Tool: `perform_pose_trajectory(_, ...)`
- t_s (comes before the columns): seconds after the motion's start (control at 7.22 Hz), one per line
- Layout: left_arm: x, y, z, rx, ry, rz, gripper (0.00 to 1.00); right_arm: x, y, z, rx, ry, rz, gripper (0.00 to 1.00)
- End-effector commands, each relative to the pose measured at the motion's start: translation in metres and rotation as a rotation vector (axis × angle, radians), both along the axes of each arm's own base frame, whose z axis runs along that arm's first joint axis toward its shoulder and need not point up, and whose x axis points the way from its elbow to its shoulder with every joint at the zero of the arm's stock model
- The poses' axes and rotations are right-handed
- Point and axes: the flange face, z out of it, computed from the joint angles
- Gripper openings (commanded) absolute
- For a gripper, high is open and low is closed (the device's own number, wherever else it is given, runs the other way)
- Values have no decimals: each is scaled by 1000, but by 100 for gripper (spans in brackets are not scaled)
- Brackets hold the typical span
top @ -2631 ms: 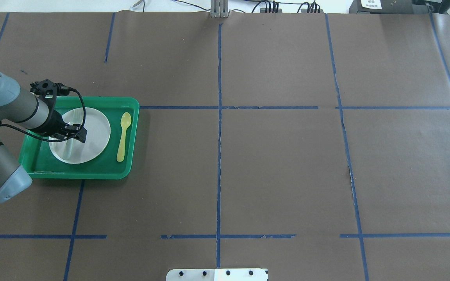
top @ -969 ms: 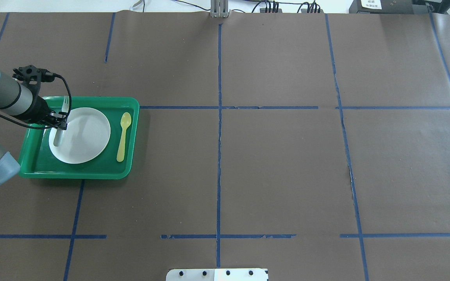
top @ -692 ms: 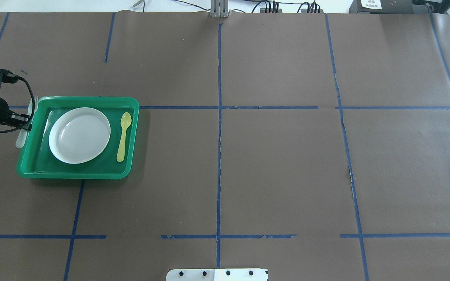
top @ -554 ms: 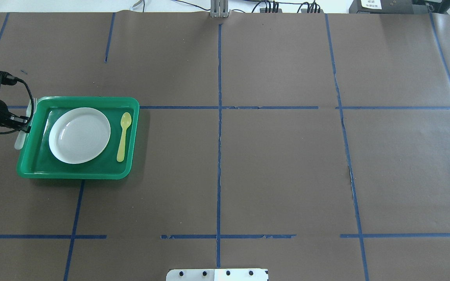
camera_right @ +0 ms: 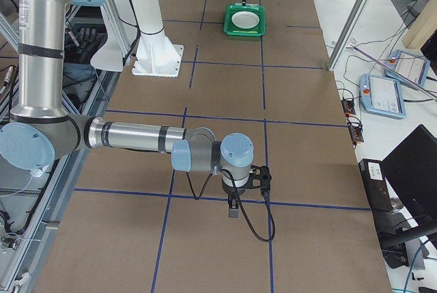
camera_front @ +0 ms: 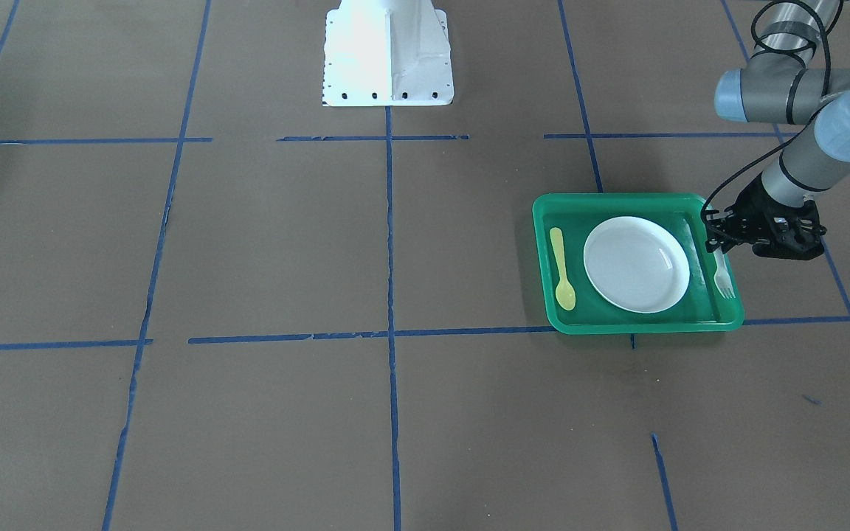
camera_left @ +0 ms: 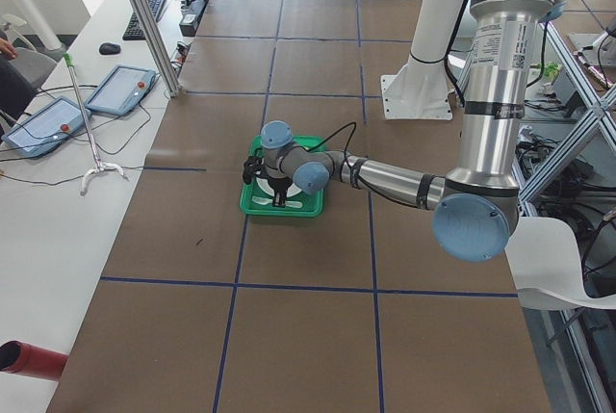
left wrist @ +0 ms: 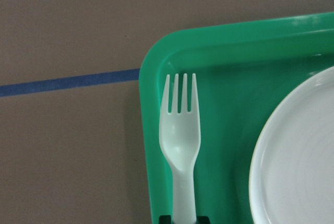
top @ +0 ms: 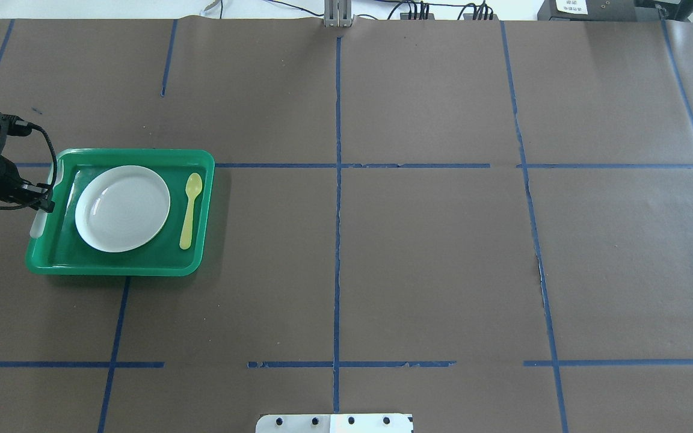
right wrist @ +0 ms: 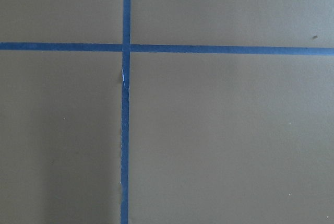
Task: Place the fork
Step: 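Lower the fork onto the tray beside the plate and release it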
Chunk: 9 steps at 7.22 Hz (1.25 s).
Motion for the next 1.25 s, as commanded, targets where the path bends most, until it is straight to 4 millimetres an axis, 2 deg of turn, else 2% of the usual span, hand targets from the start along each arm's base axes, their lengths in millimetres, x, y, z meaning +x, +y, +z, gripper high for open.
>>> perform_pose_trajectory(0.0,4,-1,-1,-33,17,-6,0,0,0,0,0,0,0,100)
perform_pose_trajectory(0.28,6,-3,9,-42,4,0,0,0,0,0,0,0,0,100)
perform_pose_trajectory(0.42,6,-4,11,-37,1,3,21,0,0,0,-2,0,0,100)
perform_pose_trajectory(0.55,8,-7,6,-32,6,1,63,0,0,0,0,0,0,100)
perform_pose_trajectory(0.69,10,-10,1,-27,11,-1,84,0,0,0,-2,0,0,100)
perform_pose_trajectory(0.83,11,-11,-1,-22,13,1,97,0,0,0,-2,0,0,100)
perform_pose_trajectory(1.11,6,-8,-3,-21,17,-2,100,0,0,0,0,0,0,100)
